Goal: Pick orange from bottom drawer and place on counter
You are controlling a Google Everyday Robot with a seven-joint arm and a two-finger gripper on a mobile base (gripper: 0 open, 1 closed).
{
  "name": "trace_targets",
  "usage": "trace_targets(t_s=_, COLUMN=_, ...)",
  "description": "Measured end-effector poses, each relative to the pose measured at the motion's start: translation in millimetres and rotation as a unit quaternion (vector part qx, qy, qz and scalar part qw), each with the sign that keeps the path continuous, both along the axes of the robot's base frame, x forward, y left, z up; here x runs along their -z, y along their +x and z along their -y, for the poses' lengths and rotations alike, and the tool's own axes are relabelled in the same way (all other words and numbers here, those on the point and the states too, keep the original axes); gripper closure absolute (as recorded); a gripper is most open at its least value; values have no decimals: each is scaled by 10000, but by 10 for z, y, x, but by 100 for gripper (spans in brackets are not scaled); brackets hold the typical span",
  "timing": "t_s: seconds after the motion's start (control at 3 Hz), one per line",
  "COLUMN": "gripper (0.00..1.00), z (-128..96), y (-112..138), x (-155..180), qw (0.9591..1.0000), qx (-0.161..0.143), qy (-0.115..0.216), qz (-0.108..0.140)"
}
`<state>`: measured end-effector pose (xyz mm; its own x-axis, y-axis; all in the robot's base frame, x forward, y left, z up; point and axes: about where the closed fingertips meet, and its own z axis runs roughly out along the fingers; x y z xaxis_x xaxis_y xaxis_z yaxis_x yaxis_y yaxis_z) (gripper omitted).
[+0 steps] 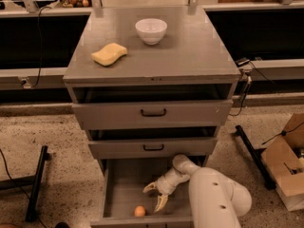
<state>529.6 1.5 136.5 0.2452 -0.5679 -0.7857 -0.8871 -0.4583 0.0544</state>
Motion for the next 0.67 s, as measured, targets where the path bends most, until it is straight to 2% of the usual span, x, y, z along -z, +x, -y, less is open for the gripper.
trace_targets(t_s=0.33, gripper=4, z=107, y=103, x=-203, qw=9976, qx=229, qy=-202, qz=621)
trace_targets(t_s=0.67, gripper=0, z=4, y=-119, x=-140, qw=9981, qx=134, qy=-207, qz=569)
